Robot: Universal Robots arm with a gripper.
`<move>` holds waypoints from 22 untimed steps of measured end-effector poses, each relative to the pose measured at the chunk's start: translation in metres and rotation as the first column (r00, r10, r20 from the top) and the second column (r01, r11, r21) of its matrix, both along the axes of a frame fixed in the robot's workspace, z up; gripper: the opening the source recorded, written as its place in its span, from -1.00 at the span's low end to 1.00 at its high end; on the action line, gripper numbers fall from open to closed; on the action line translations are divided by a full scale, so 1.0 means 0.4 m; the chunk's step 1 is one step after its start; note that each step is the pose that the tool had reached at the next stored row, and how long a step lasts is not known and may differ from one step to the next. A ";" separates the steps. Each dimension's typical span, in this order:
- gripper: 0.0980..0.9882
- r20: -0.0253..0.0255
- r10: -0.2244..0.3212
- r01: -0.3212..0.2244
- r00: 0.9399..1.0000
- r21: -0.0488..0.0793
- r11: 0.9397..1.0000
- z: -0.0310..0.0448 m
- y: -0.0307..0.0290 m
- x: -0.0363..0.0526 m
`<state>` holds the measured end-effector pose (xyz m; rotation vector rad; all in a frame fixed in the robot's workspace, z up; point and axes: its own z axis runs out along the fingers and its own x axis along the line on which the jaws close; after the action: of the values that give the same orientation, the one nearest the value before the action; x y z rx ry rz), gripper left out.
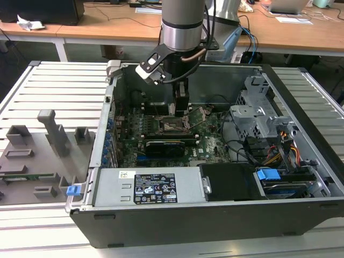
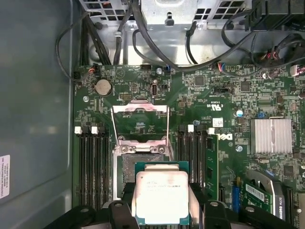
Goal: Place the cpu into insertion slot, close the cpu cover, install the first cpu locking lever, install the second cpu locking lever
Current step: 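Place the cpu into insertion slot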
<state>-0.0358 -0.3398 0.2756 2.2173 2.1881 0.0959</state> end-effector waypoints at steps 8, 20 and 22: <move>-0.03 0.000 0.000 0.000 1.000 0.000 1.000 -0.031 0.008 0.000; -0.03 0.000 0.025 -0.025 1.000 0.000 1.000 -0.059 0.032 0.000; -0.03 0.000 0.025 -0.025 1.000 0.000 1.000 -0.064 0.034 0.000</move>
<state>-0.0358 -0.3262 0.2499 2.1906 2.2162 0.0970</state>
